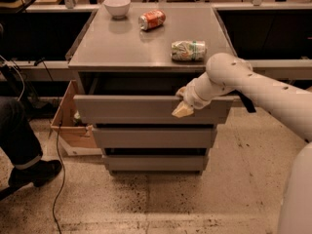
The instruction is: Open top drawer
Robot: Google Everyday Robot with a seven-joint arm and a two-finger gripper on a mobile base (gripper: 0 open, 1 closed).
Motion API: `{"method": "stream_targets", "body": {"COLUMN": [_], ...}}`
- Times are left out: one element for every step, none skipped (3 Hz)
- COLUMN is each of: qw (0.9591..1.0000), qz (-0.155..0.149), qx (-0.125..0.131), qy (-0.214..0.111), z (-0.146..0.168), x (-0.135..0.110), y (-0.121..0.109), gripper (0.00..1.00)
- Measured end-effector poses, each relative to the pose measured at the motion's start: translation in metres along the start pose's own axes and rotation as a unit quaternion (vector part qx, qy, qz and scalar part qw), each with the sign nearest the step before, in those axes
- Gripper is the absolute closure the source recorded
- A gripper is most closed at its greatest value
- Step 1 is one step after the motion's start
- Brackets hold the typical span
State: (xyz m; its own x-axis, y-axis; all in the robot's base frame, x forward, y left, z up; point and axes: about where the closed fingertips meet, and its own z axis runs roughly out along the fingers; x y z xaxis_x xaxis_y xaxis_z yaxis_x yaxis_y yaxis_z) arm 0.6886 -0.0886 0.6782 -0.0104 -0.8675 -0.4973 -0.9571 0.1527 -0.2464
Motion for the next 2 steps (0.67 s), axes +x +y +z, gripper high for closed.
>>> {"method": "stream_targets", "body": {"qw": [1.0,1.0], "qz": [0.0,0.0], "qx": [0.0,0.0], "qy": [0.0,0.0], "z": [-0.0039,-0.0083], "x": [-0.0023,-0.0047], "y": [-0.0011,-0.001], "gripper": [0.88,0.86]}}
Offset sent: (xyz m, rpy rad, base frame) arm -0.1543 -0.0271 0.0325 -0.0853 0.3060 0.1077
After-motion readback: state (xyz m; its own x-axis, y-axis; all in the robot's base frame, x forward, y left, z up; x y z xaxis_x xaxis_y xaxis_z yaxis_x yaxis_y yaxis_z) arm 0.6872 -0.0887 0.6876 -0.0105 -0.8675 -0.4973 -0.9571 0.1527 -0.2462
